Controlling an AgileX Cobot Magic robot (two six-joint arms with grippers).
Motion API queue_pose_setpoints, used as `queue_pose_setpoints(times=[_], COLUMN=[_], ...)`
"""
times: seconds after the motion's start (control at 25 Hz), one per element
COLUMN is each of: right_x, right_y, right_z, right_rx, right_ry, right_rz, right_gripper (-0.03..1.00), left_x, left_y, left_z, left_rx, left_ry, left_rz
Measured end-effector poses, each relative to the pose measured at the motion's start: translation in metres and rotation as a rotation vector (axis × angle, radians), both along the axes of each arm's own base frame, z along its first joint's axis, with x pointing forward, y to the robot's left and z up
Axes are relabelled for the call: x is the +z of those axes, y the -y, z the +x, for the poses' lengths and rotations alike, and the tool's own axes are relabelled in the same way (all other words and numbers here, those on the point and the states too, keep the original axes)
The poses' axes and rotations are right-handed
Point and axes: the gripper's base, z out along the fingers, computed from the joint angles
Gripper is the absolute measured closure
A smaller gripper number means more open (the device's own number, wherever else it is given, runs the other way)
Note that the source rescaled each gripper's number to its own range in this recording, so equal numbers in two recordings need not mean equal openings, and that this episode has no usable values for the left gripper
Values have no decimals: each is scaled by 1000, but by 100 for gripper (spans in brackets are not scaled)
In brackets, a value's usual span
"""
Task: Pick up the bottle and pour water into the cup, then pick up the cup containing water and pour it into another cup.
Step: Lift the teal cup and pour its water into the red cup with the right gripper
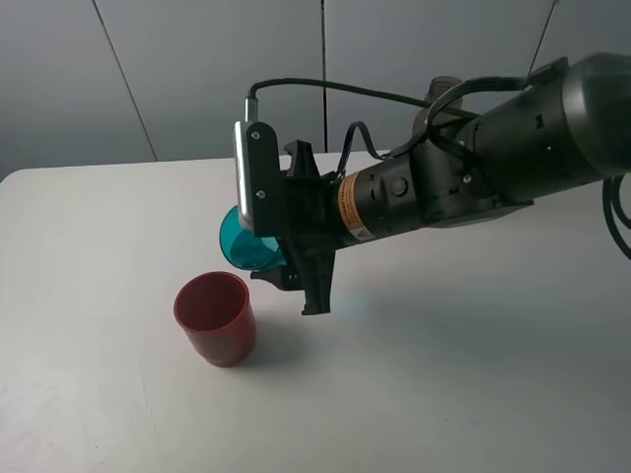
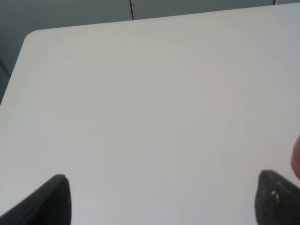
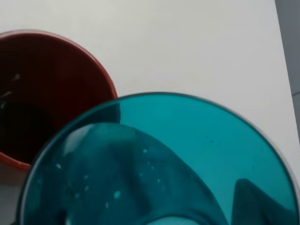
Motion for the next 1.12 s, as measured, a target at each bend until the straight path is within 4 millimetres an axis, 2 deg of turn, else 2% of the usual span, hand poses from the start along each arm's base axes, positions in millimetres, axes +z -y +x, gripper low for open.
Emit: queue_pose_setpoints(times=[0.36, 0.68, 1.12], right_x=[5, 22, 13], right_y=[-12, -20, -24], right_z=[-4, 10, 13], right_rx=[30, -15, 25], right_ry=[57, 122, 167], right_rz=[-34, -41, -103], right_gripper=[89, 89, 89], left_x=[0, 0, 0], left_y=[0, 0, 0], left_z=[0, 0, 0], left_rx=[0, 0, 0], left_ry=[0, 0, 0], left_rz=[0, 0, 0])
